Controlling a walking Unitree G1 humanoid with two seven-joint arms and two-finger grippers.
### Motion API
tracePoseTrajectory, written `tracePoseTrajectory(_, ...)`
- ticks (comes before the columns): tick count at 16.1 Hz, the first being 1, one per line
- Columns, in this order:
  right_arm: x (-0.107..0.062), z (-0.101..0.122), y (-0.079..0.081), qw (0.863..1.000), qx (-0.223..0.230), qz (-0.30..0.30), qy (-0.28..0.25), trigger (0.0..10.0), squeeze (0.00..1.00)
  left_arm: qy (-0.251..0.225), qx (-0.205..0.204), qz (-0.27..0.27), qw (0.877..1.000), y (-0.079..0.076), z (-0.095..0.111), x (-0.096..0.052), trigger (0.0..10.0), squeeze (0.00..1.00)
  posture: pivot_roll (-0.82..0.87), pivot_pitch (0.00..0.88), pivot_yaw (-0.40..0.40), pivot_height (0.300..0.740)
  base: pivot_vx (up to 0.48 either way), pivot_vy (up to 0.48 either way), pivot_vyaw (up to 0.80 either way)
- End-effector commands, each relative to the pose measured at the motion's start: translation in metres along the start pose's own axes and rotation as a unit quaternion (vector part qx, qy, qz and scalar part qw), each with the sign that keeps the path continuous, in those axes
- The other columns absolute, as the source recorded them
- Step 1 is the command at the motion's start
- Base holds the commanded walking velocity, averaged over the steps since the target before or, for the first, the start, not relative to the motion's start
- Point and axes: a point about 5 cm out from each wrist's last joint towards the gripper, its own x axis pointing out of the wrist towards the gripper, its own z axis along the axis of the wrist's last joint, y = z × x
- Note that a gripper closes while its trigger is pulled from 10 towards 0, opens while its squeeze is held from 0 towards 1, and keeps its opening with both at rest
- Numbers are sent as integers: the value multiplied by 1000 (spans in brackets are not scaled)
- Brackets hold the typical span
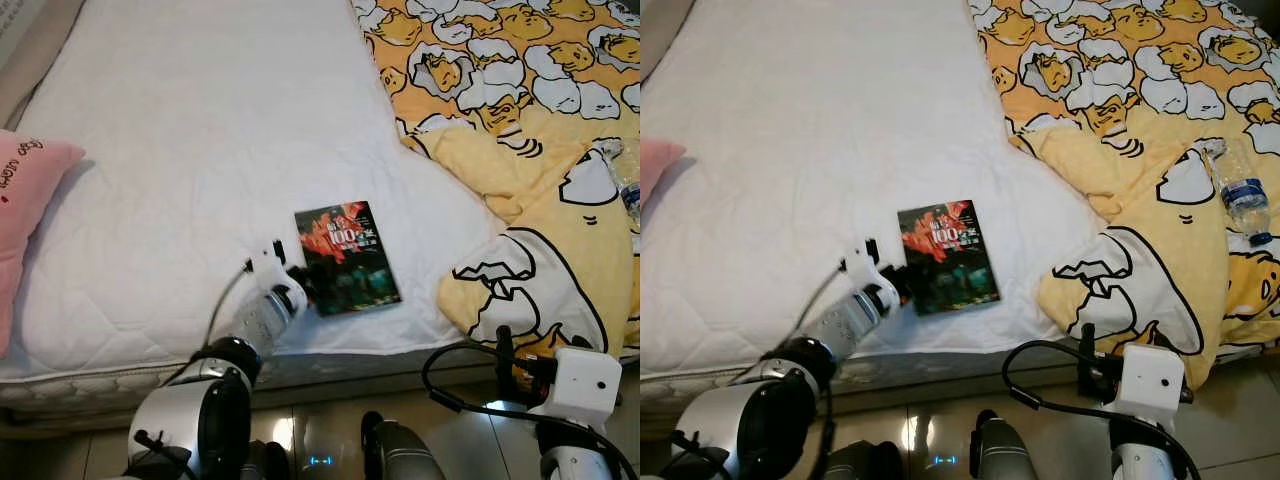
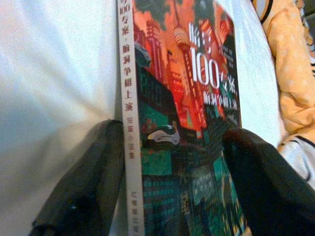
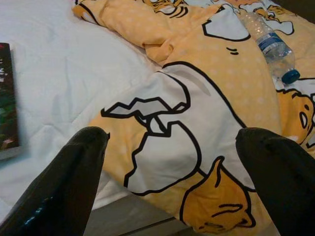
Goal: Clean up the room
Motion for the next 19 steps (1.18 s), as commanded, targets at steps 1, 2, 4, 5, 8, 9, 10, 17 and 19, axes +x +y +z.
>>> tracePoseTrajectory(1, -3, -3, -3, 1000, -2, -8, 10, 10000, 0, 15, -7, -8, 1000, 1, -11, -1, 0, 0, -263, 184, 34, 736, 0, 0, 0)
tracePoseTrajectory(2, -4, -3, -3, 1000, -3, -8, 11, 10000, 0, 21, 1, -13, 1000, 1, -14, -1, 0, 0, -268, 187, 31, 736, 0, 0, 0)
tracePoseTrajectory(4, -6, -4, -5, 1000, -6, -8, 15, 10000, 0, 30, 11, -24, 999, -1, -20, -1, 0, 0, -279, 192, 26, 736, 0, 0, 0)
tracePoseTrajectory(5, -9, -4, -8, 1000, -10, -8, 19, 10000, 0, 39, 11, -28, 999, -1, -27, -2, 0, 0, -291, 193, 20, 736, 0, 0, 0)
tracePoseTrajectory(8, -11, -4, -10, 1000, -13, -10, 21, 10000, 0, 53, -7, -49, 997, -6, -39, -2, 0, 0, -303, 188, 17, 736, 0, 0, 0)
tracePoseTrajectory(9, -11, -4, -10, 1000, -13, -10, 21, 10000, 0, 56, -12, -54, 997, -8, -43, -2, 0, 0, -300, 181, 24, 736, 0, 0, 0)
tracePoseTrajectory(10, -7, -3, -9, 1000, -11, -13, 15, 10000, 0, 61, -10, -61, 996, -11, -45, -1, 0, 0, -296, 160, 44, 736, 0, 0, 0)
tracePoseTrajectory(17, 3, 1, -8, 1000, -5, -25, 0, 10000, 0, 47, -46, -105, 992, -39, -41, 10, 0, 0, -302, 137, 69, 736, 0, 0, 0)
tracePoseTrajectory(19, 6, 2, -6, 1000, -3, -26, -3, 10000, 0, 28, -45, -115, 992, -44, -31, 12, 0, 0, -293, 131, 78, 736, 0, 0, 0)
